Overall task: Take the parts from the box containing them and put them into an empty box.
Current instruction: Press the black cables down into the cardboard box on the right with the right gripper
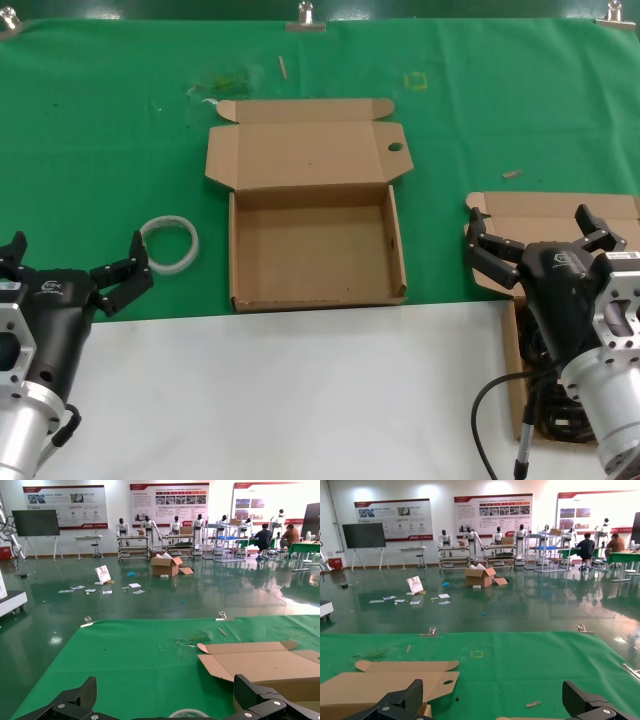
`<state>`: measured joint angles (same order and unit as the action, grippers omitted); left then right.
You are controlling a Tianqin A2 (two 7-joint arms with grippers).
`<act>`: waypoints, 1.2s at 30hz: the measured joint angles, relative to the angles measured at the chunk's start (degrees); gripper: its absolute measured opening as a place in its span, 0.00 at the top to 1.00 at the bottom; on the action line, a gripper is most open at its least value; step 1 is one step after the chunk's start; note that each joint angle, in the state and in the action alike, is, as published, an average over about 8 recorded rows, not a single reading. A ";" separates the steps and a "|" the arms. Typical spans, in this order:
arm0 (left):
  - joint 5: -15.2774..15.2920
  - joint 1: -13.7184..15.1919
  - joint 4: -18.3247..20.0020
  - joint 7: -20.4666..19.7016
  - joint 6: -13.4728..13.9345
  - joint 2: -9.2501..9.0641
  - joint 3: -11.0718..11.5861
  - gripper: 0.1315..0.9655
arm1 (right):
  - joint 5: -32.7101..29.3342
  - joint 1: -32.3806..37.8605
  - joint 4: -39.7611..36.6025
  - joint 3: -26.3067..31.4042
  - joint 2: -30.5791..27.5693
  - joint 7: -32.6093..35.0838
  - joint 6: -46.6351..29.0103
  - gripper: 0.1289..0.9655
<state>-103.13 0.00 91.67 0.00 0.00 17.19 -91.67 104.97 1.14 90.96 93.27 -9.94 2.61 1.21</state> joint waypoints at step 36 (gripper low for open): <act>0.01 0.00 0.00 0.00 0.00 0.00 0.00 0.00 | 7.29 -3.49 2.63 3.29 0.01 6.10 9.89 0.00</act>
<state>-103.13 0.00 91.67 0.00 0.00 17.19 -91.67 112.26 -2.35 93.60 96.56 -9.93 8.71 11.10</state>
